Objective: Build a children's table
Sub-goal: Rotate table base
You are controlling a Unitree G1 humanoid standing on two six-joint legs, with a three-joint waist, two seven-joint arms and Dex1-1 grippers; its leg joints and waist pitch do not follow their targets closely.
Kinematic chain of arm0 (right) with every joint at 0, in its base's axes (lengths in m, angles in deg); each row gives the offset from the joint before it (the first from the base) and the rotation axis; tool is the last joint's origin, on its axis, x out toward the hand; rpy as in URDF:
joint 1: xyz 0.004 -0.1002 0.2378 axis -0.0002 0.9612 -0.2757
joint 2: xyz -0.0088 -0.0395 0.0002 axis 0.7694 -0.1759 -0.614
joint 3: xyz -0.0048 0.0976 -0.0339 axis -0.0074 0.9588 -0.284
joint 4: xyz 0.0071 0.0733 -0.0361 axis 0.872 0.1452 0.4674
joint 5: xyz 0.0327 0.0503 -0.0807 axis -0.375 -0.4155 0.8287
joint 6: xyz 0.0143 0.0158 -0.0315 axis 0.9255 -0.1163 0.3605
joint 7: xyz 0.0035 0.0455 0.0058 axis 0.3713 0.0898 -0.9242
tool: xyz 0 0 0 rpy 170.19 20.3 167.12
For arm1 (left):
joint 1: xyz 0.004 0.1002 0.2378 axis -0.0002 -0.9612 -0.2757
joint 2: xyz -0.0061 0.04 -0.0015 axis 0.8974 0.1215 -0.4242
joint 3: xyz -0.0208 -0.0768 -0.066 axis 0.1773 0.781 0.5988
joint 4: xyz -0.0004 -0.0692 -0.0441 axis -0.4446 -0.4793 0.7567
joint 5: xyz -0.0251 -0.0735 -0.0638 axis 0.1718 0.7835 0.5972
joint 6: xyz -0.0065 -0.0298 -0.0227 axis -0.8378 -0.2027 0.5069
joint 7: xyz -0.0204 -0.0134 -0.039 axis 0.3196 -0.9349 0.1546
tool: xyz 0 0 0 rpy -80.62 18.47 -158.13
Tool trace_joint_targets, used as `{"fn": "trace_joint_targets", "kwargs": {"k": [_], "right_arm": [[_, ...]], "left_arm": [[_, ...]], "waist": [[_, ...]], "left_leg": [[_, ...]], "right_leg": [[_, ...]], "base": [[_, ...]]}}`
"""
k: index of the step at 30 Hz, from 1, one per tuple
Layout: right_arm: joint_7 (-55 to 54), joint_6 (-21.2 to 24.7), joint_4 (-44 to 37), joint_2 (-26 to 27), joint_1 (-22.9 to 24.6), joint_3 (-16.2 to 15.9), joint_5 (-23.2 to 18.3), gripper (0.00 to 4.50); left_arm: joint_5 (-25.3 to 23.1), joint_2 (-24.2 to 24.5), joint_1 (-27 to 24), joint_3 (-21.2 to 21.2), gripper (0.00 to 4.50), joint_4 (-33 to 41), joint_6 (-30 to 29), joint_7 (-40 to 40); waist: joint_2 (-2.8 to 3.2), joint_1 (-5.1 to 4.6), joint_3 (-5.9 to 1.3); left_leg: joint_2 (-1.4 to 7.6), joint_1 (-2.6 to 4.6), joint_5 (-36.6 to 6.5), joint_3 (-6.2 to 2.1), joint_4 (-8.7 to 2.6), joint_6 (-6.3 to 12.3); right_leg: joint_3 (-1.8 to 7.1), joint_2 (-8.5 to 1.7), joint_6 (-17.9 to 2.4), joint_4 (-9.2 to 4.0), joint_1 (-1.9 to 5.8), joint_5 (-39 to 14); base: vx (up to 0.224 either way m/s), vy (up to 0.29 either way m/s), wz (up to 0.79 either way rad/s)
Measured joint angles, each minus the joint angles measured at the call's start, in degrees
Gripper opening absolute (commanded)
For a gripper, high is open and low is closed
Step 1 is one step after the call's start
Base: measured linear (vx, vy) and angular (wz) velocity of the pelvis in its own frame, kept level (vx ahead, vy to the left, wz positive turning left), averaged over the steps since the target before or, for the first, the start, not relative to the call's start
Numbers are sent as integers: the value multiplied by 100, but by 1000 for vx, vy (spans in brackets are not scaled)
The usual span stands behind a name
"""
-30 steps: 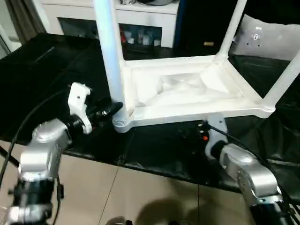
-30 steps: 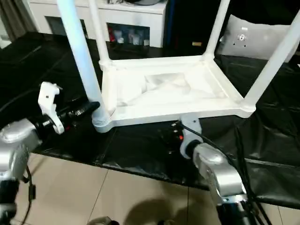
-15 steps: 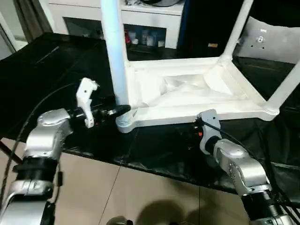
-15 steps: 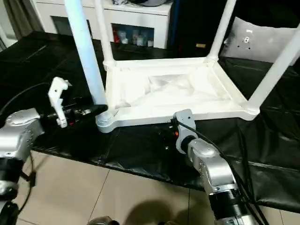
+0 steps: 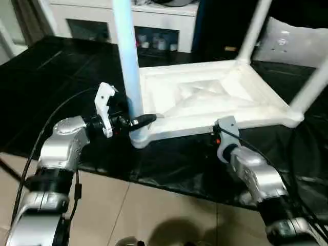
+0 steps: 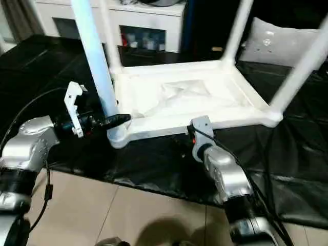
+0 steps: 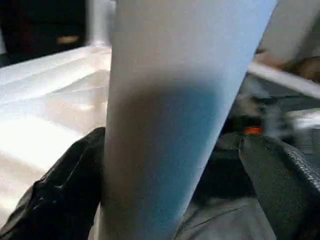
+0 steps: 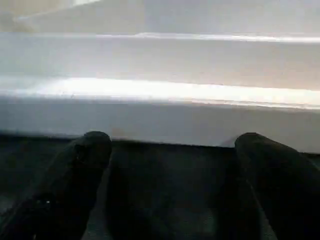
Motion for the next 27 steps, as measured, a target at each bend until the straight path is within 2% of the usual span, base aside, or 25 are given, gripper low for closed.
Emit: {"fn": "trace_joint_targets", "kwargs": {"k": [7, 10, 14, 19, 21, 23, 27], "right_arm": [[10, -267, 484, 42, -121, 35, 137, 450], [-7, -383, 622, 40, -151, 99, 183, 450], [-56, -462, 735, 64, -226, 127, 292, 450], [-44, -560, 847, 243, -352, 54, 323, 450], [-39, -626, 849, 303, -396, 15, 336, 450], [-40, -703, 853, 394, -439, -23, 337, 450], [-68, -716, 854, 318, -457, 39, 338, 450]], "left_arm": [[485, 93, -684, -367, 447, 1514, -909, -58], [555, -56, -885, -549, 447, 1985, -1111, 32], [590, -335, -904, -932, 447, 2285, -1264, 100], [673, -658, -843, -1296, 447, 2425, -1280, 247], [451, -788, -753, -1415, 447, 2303, -1080, 428], [97, -950, -533, -1418, 447, 1887, -718, 779], [-257, -789, -201, -1336, 447, 1408, -273, 1028]], "waist": [[-20, -222, 3], [-43, -236, 1], [-56, -232, 4], [-55, -214, 4], [-56, -202, 4], [-56, -199, 4], [-57, -200, 3]], "left_leg": [[4, 6, 3, 14, -2, -3], [5, 9, 3, 20, -2, -3], [5, 9, 2, 25, -1, -1], [10, 6, 3, 28, -13, -2], [10, 6, 3, 28, -12, -2], [10, 8, 4, 30, -9, -2], [10, 14, 4, 30, -9, -2]], "right_leg": [[7, 6, -5, 10, -9, 3], [11, 6, -5, 8, -9, 3], [13, 5, -5, 5, -9, 3], [10, 8, -3, 5, -18, 1], [10, 8, -3, 5, -17, 1], [10, 8, -2, 4, -15, 2], [11, 7, -1, 4, -9, 3]], "base": [[0, 0, 0], [0, 0, 0], [0, 0, 0], [0, 0, 0], [0, 0, 0], [0, 0, 0], [0, 0, 0]]}}
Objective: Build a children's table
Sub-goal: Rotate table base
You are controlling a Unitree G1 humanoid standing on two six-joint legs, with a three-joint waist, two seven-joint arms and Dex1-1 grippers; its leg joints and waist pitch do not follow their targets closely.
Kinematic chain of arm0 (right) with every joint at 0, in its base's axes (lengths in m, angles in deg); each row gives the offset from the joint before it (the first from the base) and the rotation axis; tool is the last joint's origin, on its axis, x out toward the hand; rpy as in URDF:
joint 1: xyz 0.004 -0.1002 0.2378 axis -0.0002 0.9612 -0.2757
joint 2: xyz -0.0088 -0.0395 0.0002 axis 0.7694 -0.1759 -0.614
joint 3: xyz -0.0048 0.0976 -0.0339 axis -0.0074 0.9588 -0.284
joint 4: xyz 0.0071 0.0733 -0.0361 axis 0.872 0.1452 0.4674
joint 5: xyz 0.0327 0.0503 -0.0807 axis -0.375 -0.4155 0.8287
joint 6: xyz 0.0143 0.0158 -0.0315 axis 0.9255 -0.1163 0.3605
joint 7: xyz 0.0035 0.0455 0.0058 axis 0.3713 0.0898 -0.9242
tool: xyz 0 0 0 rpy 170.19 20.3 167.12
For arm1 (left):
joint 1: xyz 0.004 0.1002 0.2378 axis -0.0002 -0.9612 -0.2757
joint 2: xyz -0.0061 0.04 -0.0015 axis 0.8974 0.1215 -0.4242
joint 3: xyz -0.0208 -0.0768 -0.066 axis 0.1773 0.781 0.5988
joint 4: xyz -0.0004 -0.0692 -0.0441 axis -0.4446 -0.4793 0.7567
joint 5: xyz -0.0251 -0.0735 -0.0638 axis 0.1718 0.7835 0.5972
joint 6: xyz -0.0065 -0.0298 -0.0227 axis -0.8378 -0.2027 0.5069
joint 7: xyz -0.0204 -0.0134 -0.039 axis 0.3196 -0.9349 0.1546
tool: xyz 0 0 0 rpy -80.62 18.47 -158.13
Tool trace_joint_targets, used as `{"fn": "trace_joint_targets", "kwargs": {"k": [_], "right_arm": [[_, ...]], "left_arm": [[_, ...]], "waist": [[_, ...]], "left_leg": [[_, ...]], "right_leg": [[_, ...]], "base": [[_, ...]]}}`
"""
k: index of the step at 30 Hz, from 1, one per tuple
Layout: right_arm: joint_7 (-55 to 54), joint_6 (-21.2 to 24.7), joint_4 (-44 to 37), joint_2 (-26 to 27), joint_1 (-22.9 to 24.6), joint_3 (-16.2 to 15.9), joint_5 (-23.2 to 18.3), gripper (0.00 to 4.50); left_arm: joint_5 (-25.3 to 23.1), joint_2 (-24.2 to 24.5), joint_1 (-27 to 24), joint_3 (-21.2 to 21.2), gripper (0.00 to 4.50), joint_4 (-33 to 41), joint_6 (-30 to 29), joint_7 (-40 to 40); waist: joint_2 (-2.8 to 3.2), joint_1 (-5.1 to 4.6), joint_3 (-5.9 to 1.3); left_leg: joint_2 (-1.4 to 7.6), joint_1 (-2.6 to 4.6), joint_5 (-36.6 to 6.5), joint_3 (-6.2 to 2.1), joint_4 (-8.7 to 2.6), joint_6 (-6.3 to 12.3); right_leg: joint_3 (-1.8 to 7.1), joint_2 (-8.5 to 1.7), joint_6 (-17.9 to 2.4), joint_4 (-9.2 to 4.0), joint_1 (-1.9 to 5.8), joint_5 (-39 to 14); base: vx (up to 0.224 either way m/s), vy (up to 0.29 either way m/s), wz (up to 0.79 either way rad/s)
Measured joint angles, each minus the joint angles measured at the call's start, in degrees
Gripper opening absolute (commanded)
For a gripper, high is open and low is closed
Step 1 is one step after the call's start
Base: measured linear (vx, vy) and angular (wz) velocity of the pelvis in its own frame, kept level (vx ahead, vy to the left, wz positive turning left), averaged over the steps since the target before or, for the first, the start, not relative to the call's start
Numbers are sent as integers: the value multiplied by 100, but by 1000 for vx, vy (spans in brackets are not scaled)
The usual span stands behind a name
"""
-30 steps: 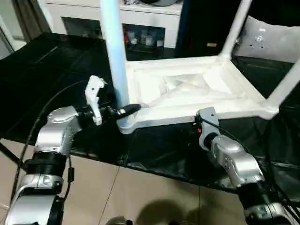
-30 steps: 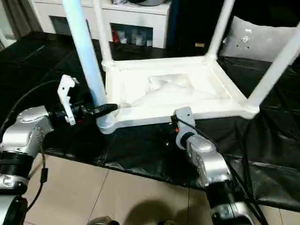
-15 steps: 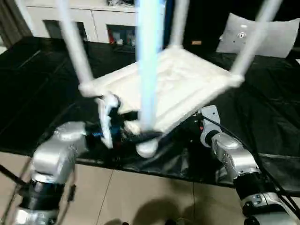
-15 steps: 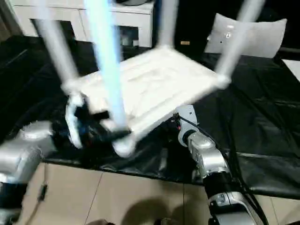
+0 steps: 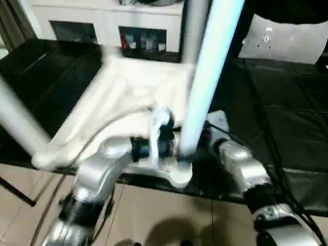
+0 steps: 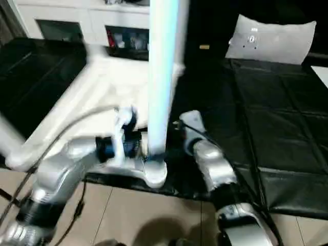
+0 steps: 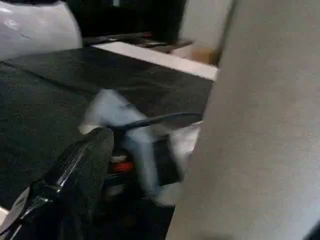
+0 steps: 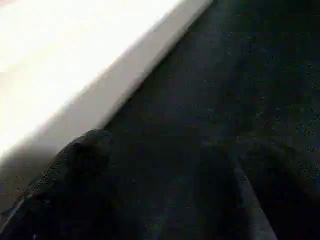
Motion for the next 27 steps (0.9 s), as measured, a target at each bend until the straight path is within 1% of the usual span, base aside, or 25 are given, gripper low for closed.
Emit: {"fn": "trace_joint_targets", "kwargs": {"k": [3, 5, 9, 12, 14, 15, 16, 18, 21, 24, 25, 27], "right_arm": [[-46, -6, 32, -191, 32, 134, 1, 450], [-59, -15, 33, -327, 103, 220, 2, 450], [-37, -64, -5, -491, 220, 322, 20, 450], [79, -84, -202, -708, 480, 448, -18, 450], [271, -76, -617, -770, 726, 561, -162, 450], [346, -34, -838, -779, 820, 587, -243, 450], [447, 46, -1246, -769, 994, 606, -371, 450], [533, 165, -1614, -754, 1123, 608, -501, 450], [587, 329, -2252, -738, 1387, 610, -688, 450], [664, 567, -2960, -780, 1768, 608, -839, 450], [734, 693, -3314, -836, 1947, 603, -891, 450], [838, 827, -3644, -954, 2096, 596, -942, 450]], "left_arm": [[-146, 201, 94, 67, 447, -203, 232, 57], [-288, 236, 101, 75, 447, -298, 398, 167], [-550, 161, 117, 61, 447, -447, 696, 421], [-496, 17, -43, 124, 447, -348, 707, 559], [-299, -35, -328, 206, 447, -106, 664, 565], [-242, -38, -451, 213, 447, -12, 634, 566], [-145, -52, -684, 260, 447, 125, 625, 577], [-87, -47, -917, 300, 447, 189, 596, 616], [-133, 85, -1263, 310, 447, 312, 574, 723], [-194, 251, -1631, 414, 447, 560, 459, 841], [-250, 391, -1753, 454, 447, 647, 437, 866], [-314, 596, -1791, 480, 447, 662, 427, 848]], "waist": [[0, 2, 0], [0, 17, 0], [0, 14, 0], [4, 41, -1], [14, 23, -3], [19, 17, -6], [30, 7, -9], [37, 12, -8], [75, 26, -14], [77, 37, -15], [77, 38, -15], [76, 37, -15]], "left_leg": [[0, -2, 0, 0, -2, 0], [0, -6, -1, 0, -2, 0], [0, -6, 0, 2, -1, 1], [0, -7, -1, 3, -1, 1], [1, -8, -3, 3, -5, 3], [1, -9, -3, 3, -8, 3], [2, -9, -3, 3, -13, 3], [4, -10, -2, 2, -15, 2], [4, -4, -2, 3, -14, 1], [4, -2, -2, 2, -13, 1], [4, -3, -3, 1, -14, 1], [4, -2, -2, 1, -14, 1]], "right_leg": [[0, 0, 1, 0, -3, -1], [-1, 0, 2, -1, -4, -2], [0, 0, 1, -1, -5, -1], [-2, -1, 2, -3, -4, -1], [-2, -1, 5, -7, -6, -3], [-1, 0, 5, -7, -9, -4], [-1, 2, 8, -8, -10, -7], [-6, 3, 9, -8, -11, -7], [-7, 3, 9, -12, -4, -7], [-8, 3, 9, -14, -2, -7], [-8, 3, 10, -14, -3, -8], [-8, 3, 11, -16, -1, -8]], "base": [[0, 0, 0], [0, 0, 0], [0, 0, 0], [0, 0, 0], [0, 0, 0], [0, 0, 0], [0, 0, 0], [0, 0, 0], [0, 0, 0], [0, 0, 0], [0, 0, 0], [0, 0, 0]]}}
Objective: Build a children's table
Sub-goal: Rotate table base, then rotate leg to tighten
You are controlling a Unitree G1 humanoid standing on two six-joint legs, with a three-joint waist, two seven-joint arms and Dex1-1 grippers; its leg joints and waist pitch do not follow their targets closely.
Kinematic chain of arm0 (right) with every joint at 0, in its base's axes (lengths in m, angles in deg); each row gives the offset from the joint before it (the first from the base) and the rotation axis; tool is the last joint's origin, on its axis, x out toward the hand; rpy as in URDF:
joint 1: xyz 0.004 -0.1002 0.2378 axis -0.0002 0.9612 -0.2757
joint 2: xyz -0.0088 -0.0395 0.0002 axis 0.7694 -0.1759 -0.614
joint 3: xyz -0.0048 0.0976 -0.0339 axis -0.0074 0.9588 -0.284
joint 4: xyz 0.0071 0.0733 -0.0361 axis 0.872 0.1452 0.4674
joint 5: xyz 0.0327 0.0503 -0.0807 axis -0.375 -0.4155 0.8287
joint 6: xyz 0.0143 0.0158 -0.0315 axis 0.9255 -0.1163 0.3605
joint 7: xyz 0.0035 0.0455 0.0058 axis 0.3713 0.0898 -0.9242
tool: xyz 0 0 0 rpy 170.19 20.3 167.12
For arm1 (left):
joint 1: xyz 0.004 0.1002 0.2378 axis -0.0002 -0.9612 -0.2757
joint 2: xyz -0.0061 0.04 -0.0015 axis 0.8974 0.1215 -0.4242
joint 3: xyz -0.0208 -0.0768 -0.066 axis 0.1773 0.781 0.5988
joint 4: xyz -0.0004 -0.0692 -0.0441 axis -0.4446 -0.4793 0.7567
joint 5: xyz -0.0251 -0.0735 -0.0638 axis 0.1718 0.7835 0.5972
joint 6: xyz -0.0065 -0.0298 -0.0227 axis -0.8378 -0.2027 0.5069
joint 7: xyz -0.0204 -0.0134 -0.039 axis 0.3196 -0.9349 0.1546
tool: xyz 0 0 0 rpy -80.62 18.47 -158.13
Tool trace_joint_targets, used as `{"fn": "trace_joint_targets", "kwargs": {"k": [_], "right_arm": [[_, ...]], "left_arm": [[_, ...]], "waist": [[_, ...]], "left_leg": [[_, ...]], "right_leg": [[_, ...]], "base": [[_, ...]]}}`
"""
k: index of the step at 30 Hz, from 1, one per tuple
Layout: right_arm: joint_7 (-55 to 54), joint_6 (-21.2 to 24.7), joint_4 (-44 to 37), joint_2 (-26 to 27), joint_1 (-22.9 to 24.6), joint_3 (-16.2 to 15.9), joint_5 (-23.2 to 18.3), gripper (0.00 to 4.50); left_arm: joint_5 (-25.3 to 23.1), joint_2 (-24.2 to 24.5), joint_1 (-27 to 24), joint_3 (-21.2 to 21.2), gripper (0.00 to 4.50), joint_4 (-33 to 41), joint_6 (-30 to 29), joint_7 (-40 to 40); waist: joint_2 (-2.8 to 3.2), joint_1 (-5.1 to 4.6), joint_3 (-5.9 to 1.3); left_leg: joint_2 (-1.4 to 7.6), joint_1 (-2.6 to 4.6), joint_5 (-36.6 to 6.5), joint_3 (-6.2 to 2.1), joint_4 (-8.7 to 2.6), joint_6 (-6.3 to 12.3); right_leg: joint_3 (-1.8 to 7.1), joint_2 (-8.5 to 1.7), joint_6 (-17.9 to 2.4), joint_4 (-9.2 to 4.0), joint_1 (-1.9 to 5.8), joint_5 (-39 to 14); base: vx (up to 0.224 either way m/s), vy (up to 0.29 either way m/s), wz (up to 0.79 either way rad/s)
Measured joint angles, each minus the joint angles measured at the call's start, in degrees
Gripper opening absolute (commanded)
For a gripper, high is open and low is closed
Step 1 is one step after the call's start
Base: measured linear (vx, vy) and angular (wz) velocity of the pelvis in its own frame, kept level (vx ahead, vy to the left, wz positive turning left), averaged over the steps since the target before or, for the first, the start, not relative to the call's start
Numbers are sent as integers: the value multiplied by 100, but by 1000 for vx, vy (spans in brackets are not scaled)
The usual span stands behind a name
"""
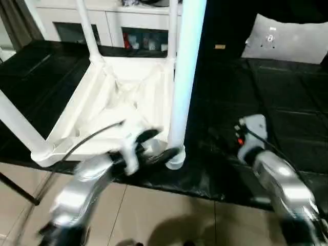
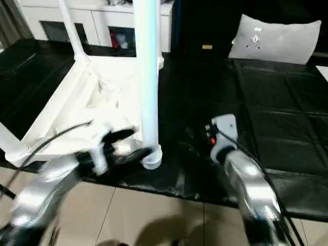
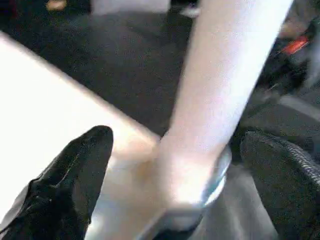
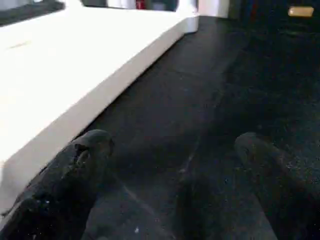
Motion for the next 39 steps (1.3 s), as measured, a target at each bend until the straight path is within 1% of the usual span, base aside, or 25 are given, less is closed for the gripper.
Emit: {"fn": "trace_joint_targets", "kwargs": {"k": [1, 2, 4, 6, 8, 12, 13, 15, 16, 17, 18, 19, 22, 23, 24, 25, 27, 28, 29, 30, 31, 33, 36, 39], "right_arm": [[83, 108, -224, -86, 88, -25, -21, 450], [146, 171, -378, -141, 146, -44, -49, 450], [312, 294, -664, -275, 264, -123, -121, 450], [437, 345, -720, -339, 278, -194, -135, 450], [645, 415, -819, -464, 309, -336, -152, 450], [936, 507, -938, -623, 333, -490, -193, 450], [1015, 571, -953, -680, 336, -520, -207, 450], [1122, 637, -1010, -750, 331, -539, -235, 450], [1169, 680, -1049, -770, 330, -543, -247, 450], [1221, 703, -1061, -795, 330, -550, -258, 450], [1280, 732, -1067, -841, 326, -567, -278, 450], [1355, 751, -1071, -895, 327, -583, -324, 450], [1458, 831, -1101, -971, 333, -620, -385, 450], [1507, 847, -1118, -995, 334, -627, -392, 450], [1549, 861, -1124, -1029, 335, -638, -393, 450], [1582, 870, -1126, -1055, 336, -647, -396, 450], [1626, 943, -1134, -1098, 342, -654, -425, 450], [1648, 975, -1141, -1113, 348, -653, -438, 450], [1672, 988, -1161, -1127, 355, -654, -439, 450], [1693, 990, -1189, -1135, 358, -653, -439, 450], [1717, 992, -1241, -1143, 358, -654, -441, 450], [1747, 990, -1263, -1157, 358, -655, -444, 450], [1758, 988, -1263, -1161, 357, -662, -444, 450], [1797, 987, -1263, -1185, 356, -684, -445, 450]], "left_arm": [[-56, 150, -3, -14, 447, 28, -5, -56], [-130, 252, 14, -44, 421, 24, 6, -105], [-376, 493, 121, -224, 413, -109, 139, -251], [-527, 551, 284, -334, 395, -370, 270, -354], [-778, 734, 728, -629, 369, -885, 559, -641], [-1101, 1027, 1358, -795, 357, -1552, 934, -1098], [-1184, 1085, 1594, -941, 332, -1895, 1070, -1338], [-1264, 1144, 1880, -1104, 322, -2374, 1201, -1701], [-1300, 1152, 2004, -1164, 323, -2605, 1247, -1913], [-1305, 1148, 2079, -1204, 307, -2764, 1287, -2062], [-1301, 1134, 2177, -1235, 307, -2949, 1309, -2243], [-1292, 1127, 2273, -1259, 279, -3130, 1319, -2431], [-1220, 1090, 2428, -1302, 276, -3379, 1356, -2732], [-1222, 1067, 2496, -1320, 258, -3489, 1380, -2790], [-1228, 1029, 2567, -1325, 241, -3632, 1423, -2829], [-1230, 1006, 2623, -1325, 235, -3753, 1468, -2856], [-1230, 953, 2733, -1326, 235, -3995, 1556, -2902], [-1230, 930, 2773, -1325, 231, -4120, 1596, -2929], [-1230, 909, 2794, -1325, 208, -4182, 1620, -2941], [-1230, 891, 2798, -1325, 208, -4218, 1645, -2963], [-1230, 859, 2801, -1325, 192, -4263, 1671, -3003], [-1230, 807, 2813, -1325, 187, -4357, 1743, -3045], [-1243, 770, 2842, -1325, 152, -4507, 1868, -3047], [-1351, 749, 2948, -1345, 133, -4753, 2058, -3078]], "waist": [[-1, -1, 0], [-2, -4, 0], [-11, -9, 2], [-13, -18, 3], [-26, -11, 9], [-28, -30, 7], [-31, -29, 6], [-31, -25, 6], [-33, -25, 4], [-34, -18, 4], [-34, -9, 3], [-34, 12, 3], [-33, 50, 3], [-34, 72, 3], [-34, 92, 3], [-34, 110, 3], [-34, 121, 3], [-34, 125, 3], [-34, 126, 3], [-34, 129, 3], [-34, 130, 3], [-36, 133, 2], [-36, 137, 2], [-38, 142, 2]], "left_leg": [[-1, 8, 0, 0, 1, 0], [-1, 14, 0, 0, 0, 0], [-1, 23, 0, 0, 0, 0], [-2, 23, 0, 0, 0, 0], [-2, 22, 0, -3, 1, 0], [-2, 23, -2, -7, 0, 3], [-3, 20, -3, -7, 0, 5], [-4, 16, -8, -7, -1, 10], [-4, 14, -12, -7, -1, 16], [-4, 12, -17, -7, -2, 15], [-4, 4, -19, -7, -3, 15], [-4, -10, -20, -7, -5, 15], [-4, -20, -26, -4, -6, 16], [-4, -20, -26, -3, -6, 16], [-4, -19, -25, -2, -6, 16], [-4, -16, -25, 1, -6, 16], [-4, -13, -25, 3, -6, 14], [-4, -6, -25, 4, -6, 14], [-4, -5, -25, 5, -6, 14], [-4, -5, -25, 5, -6, 14], [-4, -4, -25, 5, -6, 14], [-4, -5, -25, 5, -6, 14], [-4, -6, -25, 5, -6, 14], [-4, -6, -25, 5, -6, 14]], "right_leg": [[1, 0, 0, -1, 6, 0], [0, 0, 0, -3, 10, 0], [-1, 0, 2, -5, 18, -1], [-2, 0, 3, -10, 19, -2], [-7, -1, 4, -14, 20, -2], [-8, -2, 8, -30, 29, 0], [-9, -2, 11, -35, 32, 1], [-7, -3, 18, -40, 31, 6], [-6, -3, 19, -40, 30, 7], [-6, -3, 21, -40, 29, 5], [-6, -3, 24, -40, 22, 3], [-6, -3, 26, -40, 10, 2], [-2, -3, 26, -36, -3, -1], [-3, -3, 26, -36, -4, -1], [-2, -4, 26, -36, -3, -1], [-2, -5, 25, -35, -2, -1], [-2, -7, 25, -35, 0, -1], [-2, -8, 25, -35, 6, -1], [-2, -8, 25, -35, 7, -1], [-2, -8, 25, -34, 8, 0], [-2, -8, 25, -35, 8, -1], [-2, -8, 25, -35, 8, -1], [-2, -8, 25, -35, 7, -1], [-3, -8, 25, -35, 6, -1]], "base": [[0, 0, 0], [0, 0, 0], [0, 0, 0], [0, 0, 0], [0, 0, 0], [0, 0, 0], [0, 0, 0], [0, 0, 0], [0, 0, 0], [0, 0, 0], [0, 0, 0], [0, 0, 0], [0, 0, 0], [0, 0, 0], [0, 0, 0], [0, 0, 0], [0, 0, 0], [0, 0, 0], [0, 0, 0], [0, 0, 0], [0, 0, 0], [0, 0, 0], [0, 0, 0], [0, 0, 0]]}}
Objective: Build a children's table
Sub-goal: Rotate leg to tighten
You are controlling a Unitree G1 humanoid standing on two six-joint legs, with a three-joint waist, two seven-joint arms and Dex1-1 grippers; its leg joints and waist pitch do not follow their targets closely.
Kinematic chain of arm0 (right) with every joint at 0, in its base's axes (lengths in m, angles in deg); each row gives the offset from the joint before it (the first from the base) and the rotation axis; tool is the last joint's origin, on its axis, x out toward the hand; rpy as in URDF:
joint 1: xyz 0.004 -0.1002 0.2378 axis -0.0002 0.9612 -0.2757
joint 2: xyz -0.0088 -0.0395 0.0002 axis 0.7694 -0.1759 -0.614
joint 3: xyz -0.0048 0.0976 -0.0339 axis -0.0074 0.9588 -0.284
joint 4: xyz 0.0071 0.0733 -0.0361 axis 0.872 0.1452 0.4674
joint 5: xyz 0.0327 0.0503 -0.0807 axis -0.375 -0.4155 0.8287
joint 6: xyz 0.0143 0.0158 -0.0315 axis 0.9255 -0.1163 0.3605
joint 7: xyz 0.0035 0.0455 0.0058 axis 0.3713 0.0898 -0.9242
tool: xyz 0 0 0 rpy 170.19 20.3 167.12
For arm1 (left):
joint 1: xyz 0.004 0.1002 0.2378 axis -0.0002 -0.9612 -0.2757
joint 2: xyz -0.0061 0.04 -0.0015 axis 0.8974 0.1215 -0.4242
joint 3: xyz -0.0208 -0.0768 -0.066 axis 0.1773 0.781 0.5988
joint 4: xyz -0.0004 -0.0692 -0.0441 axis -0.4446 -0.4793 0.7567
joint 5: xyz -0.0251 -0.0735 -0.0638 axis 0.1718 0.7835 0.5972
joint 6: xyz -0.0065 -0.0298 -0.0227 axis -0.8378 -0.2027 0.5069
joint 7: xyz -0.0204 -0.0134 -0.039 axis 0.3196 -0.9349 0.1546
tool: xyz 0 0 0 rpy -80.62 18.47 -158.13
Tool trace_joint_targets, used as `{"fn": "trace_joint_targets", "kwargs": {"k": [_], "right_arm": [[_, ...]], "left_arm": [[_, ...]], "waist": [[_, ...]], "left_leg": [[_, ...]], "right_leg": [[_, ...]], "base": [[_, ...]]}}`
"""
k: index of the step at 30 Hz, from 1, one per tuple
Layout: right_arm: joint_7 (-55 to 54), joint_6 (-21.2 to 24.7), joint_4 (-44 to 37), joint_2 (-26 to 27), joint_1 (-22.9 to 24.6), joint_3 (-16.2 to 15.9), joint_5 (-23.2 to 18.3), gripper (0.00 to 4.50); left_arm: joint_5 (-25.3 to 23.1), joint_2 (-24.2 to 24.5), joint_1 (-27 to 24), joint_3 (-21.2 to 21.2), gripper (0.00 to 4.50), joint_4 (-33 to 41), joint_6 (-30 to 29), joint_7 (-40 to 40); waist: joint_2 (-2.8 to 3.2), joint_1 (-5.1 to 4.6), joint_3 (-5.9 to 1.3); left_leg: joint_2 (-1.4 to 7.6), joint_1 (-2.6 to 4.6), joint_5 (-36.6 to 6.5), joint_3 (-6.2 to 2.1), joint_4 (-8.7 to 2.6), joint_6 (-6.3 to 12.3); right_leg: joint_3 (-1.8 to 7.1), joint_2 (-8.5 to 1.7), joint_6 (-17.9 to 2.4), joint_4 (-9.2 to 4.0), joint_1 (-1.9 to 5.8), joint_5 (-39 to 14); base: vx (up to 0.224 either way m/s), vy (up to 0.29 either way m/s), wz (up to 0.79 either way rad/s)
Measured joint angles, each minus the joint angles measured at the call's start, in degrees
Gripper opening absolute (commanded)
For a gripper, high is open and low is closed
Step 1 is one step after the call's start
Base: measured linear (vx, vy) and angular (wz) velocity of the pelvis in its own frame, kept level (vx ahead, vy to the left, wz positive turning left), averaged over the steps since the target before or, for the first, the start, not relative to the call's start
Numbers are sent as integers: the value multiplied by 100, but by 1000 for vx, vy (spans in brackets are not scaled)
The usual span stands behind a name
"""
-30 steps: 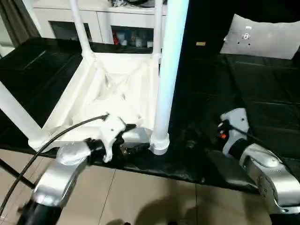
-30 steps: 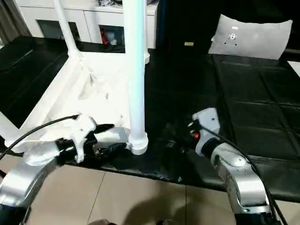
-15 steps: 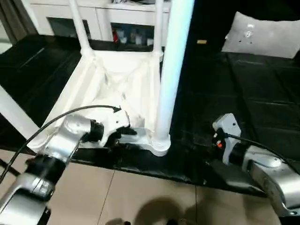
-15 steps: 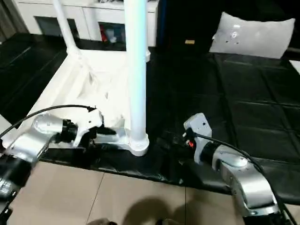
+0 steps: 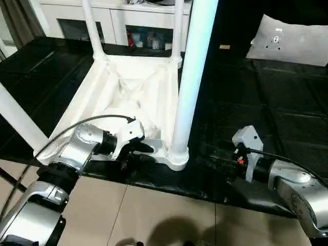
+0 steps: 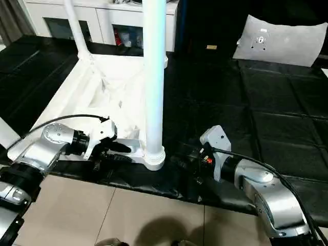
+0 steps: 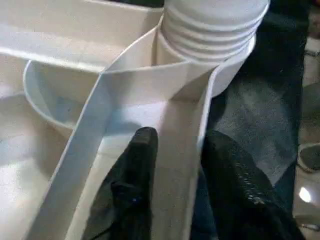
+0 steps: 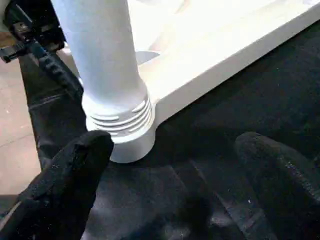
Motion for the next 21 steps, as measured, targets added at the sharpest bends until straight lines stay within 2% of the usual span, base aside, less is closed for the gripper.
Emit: {"fn": "trace_joint_targets", "kwargs": {"k": [12, 14, 17, 21], "right_arm": [[253, -44, 6, -32, -40, -54, -3, 450], [414, -129, 48, -38, -149, -75, -34, 450], [937, -358, 316, -12, -342, -160, -288, 450], [1542, -657, 681, 0, -525, -298, -440, 450]], "left_arm": [[-167, -61, 187, -77, 45, -376, 373, -236], [-209, -77, 216, -76, 27, -446, 499, -279], [-197, -101, 195, -74, 17, -400, 571, -427], [-188, -69, 29, -78, 0, -56, 641, -624]], "waist": [[-3, 20, -2], [-3, 26, -2], [-3, 14, -2], [0, 36, -3]], "left_leg": [[0, 7, 1, 0, 0, -1], [0, 8, 1, 0, 0, -1], [0, 3, -1, 2, 0, 1], [1, -13, -10, 2, 0, 16]], "right_leg": [[-1, 0, 0, 0, 6, 0], [-1, -1, 0, 0, 8, 1], [0, -1, 1, -4, 6, 0], [2, -1, 5, 2, -11, -12]], "base": [[0, 0, 0], [0, 0, 0], [0, 0, 0], [0, 0, 0]]}}
